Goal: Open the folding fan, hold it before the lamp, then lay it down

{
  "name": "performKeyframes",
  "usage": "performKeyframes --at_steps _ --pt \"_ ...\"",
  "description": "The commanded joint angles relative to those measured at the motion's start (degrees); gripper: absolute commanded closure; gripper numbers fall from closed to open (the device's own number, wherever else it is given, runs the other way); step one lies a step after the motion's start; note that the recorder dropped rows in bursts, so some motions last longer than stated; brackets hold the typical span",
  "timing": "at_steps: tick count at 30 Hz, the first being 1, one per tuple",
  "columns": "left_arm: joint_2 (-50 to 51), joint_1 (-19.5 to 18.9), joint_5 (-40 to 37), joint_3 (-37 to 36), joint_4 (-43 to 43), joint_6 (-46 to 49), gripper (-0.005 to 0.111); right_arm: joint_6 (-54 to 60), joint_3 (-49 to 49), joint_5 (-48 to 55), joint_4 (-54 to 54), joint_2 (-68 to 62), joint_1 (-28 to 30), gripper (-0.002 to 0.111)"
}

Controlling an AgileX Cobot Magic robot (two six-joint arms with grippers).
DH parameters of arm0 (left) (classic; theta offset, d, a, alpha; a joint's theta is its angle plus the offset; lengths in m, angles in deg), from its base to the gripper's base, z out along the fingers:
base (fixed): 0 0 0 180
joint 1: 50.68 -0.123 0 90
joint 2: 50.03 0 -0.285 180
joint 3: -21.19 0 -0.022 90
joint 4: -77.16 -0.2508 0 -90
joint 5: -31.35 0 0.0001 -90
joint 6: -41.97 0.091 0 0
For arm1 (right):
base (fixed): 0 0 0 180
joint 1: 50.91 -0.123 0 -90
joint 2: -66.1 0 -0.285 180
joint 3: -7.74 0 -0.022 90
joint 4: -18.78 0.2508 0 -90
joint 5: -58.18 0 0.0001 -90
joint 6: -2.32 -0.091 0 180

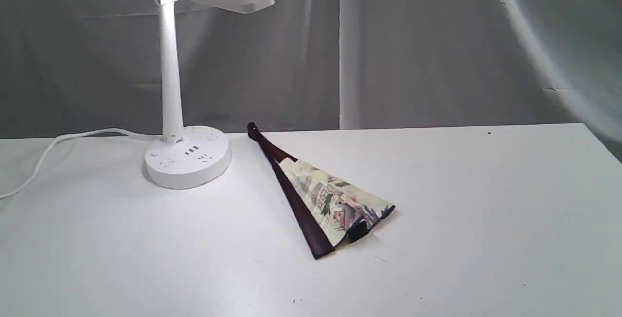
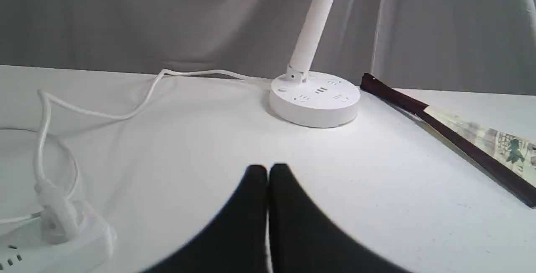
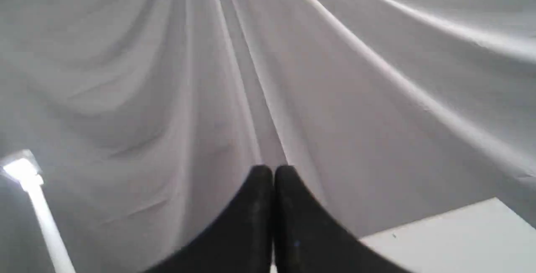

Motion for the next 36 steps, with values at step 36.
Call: performKeyframes --at_steps 36 --pt "-0.13 0.30 3.70 -0.25 4.29 -0.17 0.107 10.65 -27.72 -8.15 -14.85 -73.59 -16.89 0.108"
